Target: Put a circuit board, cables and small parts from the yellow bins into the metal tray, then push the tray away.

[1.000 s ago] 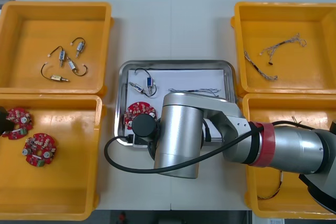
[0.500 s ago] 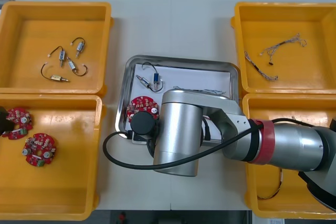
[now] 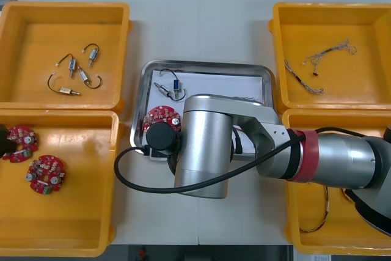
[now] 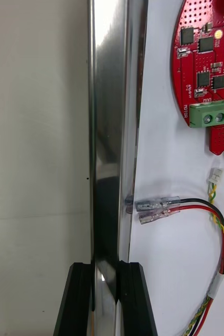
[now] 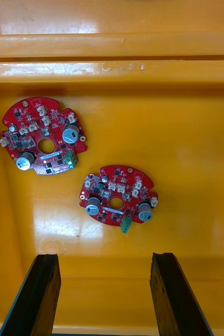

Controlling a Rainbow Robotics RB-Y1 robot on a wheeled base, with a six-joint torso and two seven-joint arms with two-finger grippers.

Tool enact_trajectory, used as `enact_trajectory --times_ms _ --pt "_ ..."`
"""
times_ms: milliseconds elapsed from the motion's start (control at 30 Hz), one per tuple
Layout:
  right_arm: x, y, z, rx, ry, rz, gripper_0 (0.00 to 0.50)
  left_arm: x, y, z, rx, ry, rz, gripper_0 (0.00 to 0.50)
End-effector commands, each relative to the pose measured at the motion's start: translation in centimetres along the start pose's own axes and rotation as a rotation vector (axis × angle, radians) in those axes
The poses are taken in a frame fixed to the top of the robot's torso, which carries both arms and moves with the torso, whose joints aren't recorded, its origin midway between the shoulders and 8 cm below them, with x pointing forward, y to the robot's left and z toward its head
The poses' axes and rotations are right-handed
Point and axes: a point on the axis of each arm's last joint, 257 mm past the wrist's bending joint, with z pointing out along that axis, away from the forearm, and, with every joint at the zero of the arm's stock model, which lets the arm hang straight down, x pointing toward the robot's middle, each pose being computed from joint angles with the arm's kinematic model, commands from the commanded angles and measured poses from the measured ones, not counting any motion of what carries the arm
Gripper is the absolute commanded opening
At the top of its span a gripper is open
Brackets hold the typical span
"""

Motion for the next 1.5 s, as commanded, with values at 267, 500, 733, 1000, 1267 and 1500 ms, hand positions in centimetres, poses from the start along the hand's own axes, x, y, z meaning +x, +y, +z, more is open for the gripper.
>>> enact_trajectory --times_ms 267,500,733,1000,1267,1500 --pt "-2.3 -5.5 -1.6 0.103 -0.036 -0.057 0.000 0.1 1.5 -1.2 -0.048 -0.009 0.079 0.500" --pt "-3.1 -7.6 -2.0 0.144 -0.050 -0.073 0.000 0.1 1.5 -1.2 -0.048 -0.009 0.079 0.500" --pt "-3.2 -10.3 -2.0 0.197 -0.041 -0.073 0.000 0.1 1.5 -1.2 -0.048 -0.009 0.079 0.500" --pt "-4.3 -13.9 -2.0 0.261 -0.070 -0.073 0.000 0.1 1.5 -1.2 -0.048 -0.009 0.079 0.500" --pt "-4.4 -16.8 -2.0 0.297 -0.062 -0.076 0.000 0.1 1.5 -1.2 -0.048 -0.009 0.079 0.500" --pt "-4.4 -18.6 -1.8 0.312 -0.049 -0.074 0.000 0.1 1.5 -1.2 -0.048 -0.009 0.079 0.500"
